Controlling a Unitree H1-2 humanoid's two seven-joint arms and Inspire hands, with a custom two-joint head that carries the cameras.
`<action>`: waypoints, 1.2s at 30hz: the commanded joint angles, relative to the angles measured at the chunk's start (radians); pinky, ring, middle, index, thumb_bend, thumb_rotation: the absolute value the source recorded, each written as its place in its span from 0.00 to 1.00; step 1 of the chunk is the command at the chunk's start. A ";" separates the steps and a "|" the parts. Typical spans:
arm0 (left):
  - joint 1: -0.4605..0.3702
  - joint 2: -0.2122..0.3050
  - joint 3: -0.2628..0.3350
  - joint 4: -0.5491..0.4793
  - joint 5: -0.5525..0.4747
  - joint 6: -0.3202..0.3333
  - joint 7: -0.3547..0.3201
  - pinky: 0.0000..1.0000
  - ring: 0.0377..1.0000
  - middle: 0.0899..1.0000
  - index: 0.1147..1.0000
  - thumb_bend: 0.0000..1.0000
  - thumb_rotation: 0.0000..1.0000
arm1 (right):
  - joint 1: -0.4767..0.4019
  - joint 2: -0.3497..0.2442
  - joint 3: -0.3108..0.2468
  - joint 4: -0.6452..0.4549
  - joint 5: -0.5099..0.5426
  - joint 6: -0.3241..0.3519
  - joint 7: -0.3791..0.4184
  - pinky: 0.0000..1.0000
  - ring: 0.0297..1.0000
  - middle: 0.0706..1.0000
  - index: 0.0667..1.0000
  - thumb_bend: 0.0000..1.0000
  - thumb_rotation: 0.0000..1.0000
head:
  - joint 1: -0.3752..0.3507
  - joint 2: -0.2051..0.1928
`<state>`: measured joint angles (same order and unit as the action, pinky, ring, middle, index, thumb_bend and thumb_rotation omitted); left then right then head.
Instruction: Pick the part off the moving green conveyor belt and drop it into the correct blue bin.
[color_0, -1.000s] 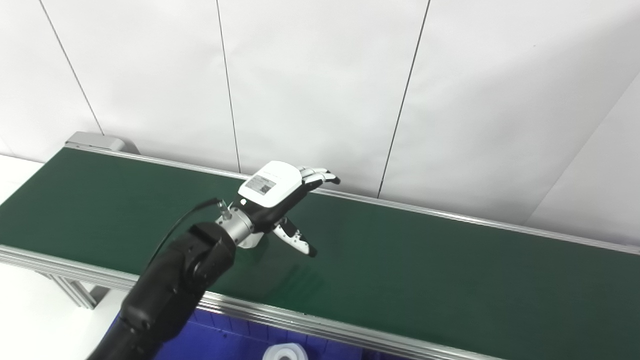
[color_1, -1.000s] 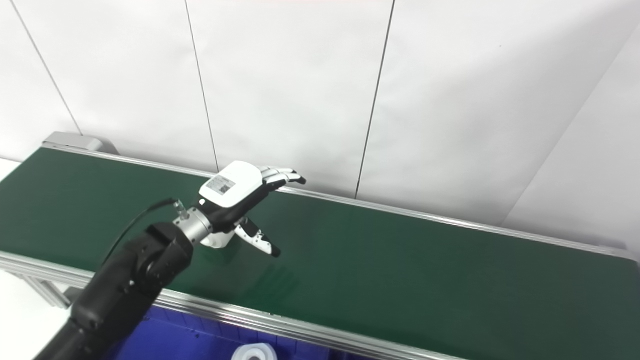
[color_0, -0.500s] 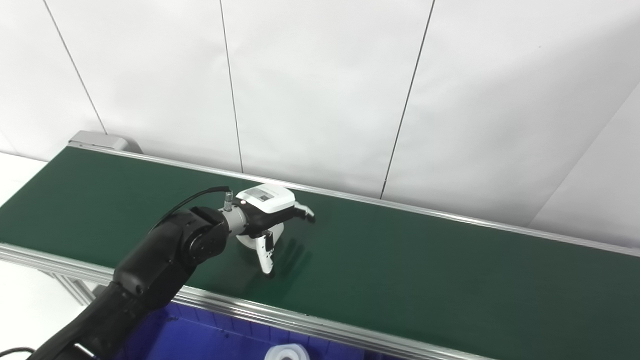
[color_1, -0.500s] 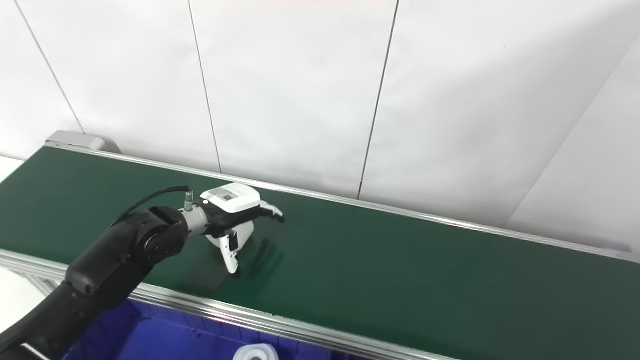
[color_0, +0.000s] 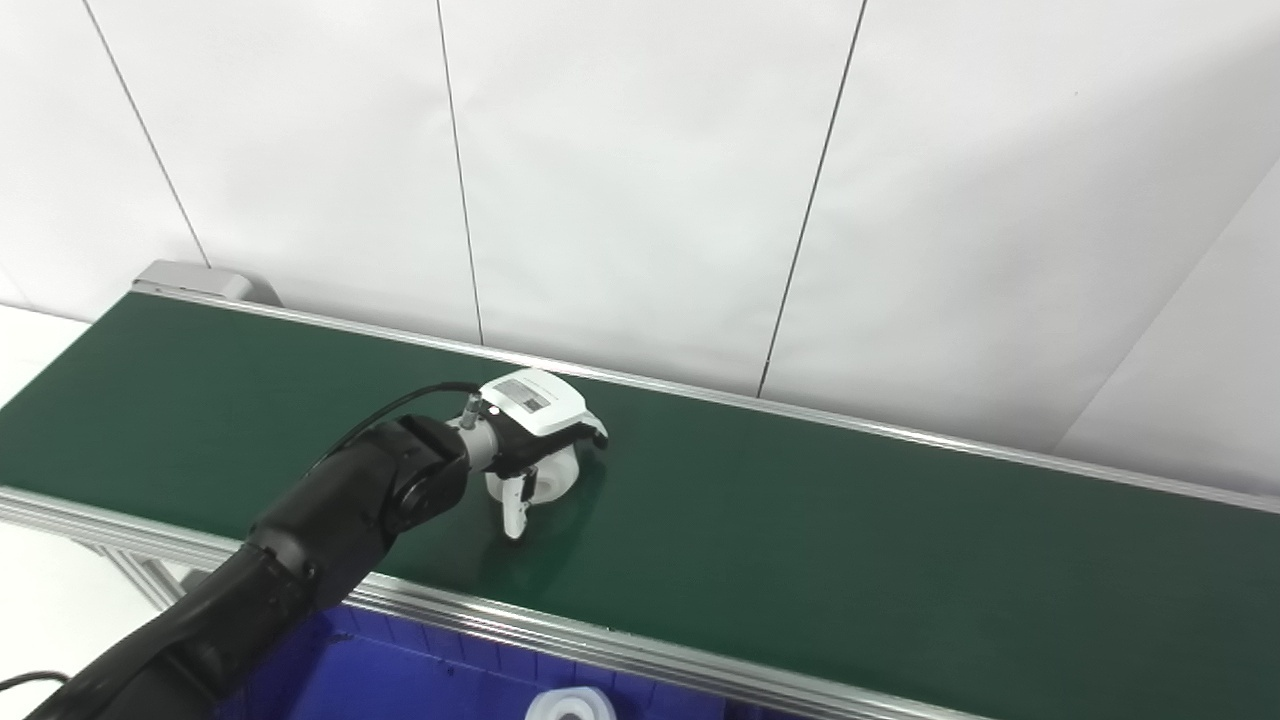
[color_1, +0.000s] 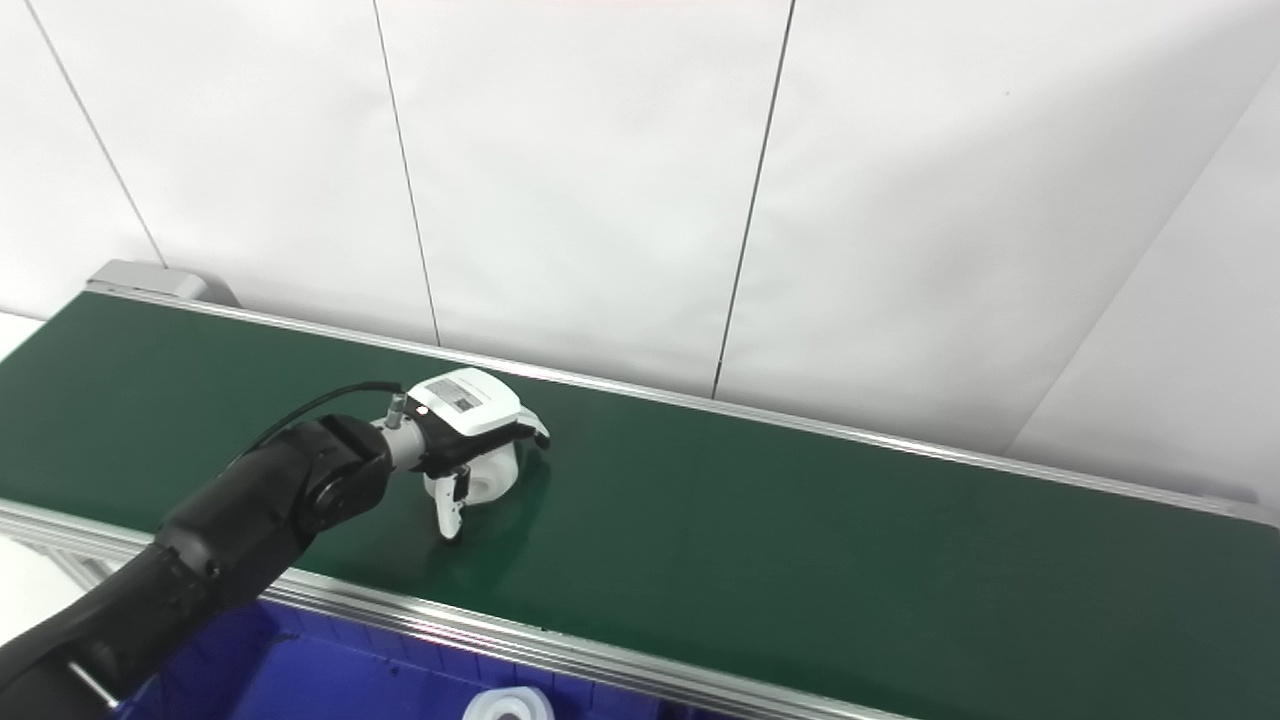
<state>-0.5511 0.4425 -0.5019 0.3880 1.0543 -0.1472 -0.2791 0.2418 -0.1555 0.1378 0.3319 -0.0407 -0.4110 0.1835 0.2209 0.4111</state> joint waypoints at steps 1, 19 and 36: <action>-0.030 0.004 0.002 0.019 0.029 0.013 0.120 0.74 0.87 0.89 0.79 0.85 0.12 | 0.001 -0.004 -0.003 -0.030 0.008 -0.058 -0.001 0.58 0.65 0.67 0.66 0.68 0.93 | -0.002 0.001; -0.030 -0.064 -0.034 0.240 0.009 0.034 0.536 0.35 0.35 0.38 0.46 0.52 0.00 | 0.008 -0.003 -0.004 -0.038 0.007 -0.056 0.002 0.57 0.64 0.67 0.66 0.69 0.92 | -0.007 0.004; -0.032 -0.055 -0.046 0.179 -0.026 0.020 0.507 0.38 0.40 0.41 0.45 0.52 0.00 | 0.012 -0.004 -0.001 -0.056 -0.001 -0.044 0.003 0.55 0.63 0.67 0.66 0.68 0.93 | -0.013 0.019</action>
<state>-0.5581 0.3611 -0.5586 0.5854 1.0412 -0.1265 0.2361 0.2575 -0.1562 0.1371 0.3077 -0.0436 -0.4110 0.1862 0.2102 0.4234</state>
